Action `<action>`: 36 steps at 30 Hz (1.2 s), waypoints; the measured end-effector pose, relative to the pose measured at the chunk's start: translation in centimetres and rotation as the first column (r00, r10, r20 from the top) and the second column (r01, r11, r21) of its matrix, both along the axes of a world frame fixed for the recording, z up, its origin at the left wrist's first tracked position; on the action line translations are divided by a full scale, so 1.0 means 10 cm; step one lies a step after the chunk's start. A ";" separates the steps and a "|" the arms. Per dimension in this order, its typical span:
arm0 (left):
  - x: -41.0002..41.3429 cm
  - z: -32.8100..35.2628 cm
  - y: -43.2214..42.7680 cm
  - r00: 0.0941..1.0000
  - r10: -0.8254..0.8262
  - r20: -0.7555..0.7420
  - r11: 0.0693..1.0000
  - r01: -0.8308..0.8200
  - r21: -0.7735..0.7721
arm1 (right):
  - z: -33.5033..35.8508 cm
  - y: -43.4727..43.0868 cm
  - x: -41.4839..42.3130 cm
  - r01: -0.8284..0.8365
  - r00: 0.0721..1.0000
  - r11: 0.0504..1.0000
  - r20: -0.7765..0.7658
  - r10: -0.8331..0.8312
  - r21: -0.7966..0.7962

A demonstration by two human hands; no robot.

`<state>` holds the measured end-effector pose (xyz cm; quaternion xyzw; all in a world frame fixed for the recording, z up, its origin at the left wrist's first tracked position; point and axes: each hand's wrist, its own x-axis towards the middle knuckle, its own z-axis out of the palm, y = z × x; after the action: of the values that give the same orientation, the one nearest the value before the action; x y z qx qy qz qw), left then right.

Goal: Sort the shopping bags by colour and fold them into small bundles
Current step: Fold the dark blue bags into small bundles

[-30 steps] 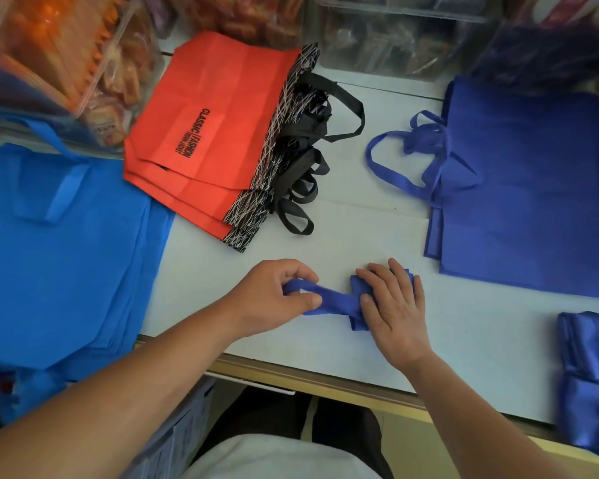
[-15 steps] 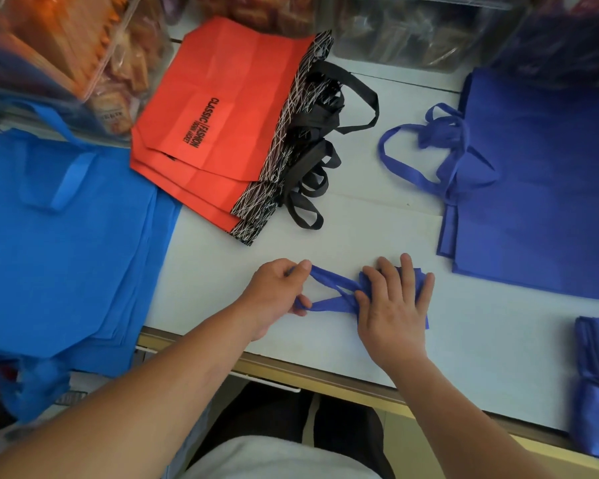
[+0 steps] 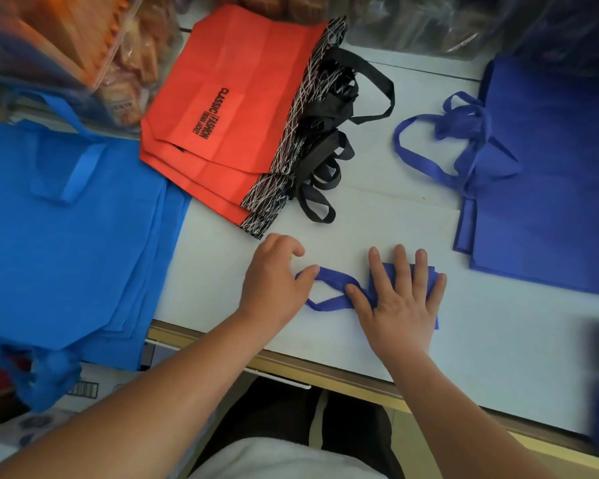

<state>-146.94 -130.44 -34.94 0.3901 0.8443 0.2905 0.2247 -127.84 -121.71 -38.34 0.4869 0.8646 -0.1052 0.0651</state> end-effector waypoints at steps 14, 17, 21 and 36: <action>-0.28 -0.11 0.10 0.749 -0.655 0.101 0.738 0.663 -0.129 | 0.06 0.59 0.15 -0.193 0.979 0.979 0.047 0.196 -0.065; -0.36 -0.09 0.22 0.691 -0.710 0.135 0.668 0.722 -0.180 | 0.06 0.60 0.15 -0.195 0.979 0.978 0.039 0.199 -0.076; -0.39 -0.04 0.21 0.691 -0.701 0.175 0.684 0.721 -0.109 | 0.08 0.60 0.14 -0.198 0.977 0.974 0.057 0.205 -0.112; 0.35 0.05 0.44 0.789 0.242 0.564 0.970 -0.183 -0.160 | 0.19 0.59 0.09 -0.131 0.991 0.973 0.000 0.133 -0.192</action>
<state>-143.39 -126.03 -34.42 0.1742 0.7872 0.3776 0.4555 -126.90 -115.81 -36.44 0.4205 0.8805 -0.1803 0.1241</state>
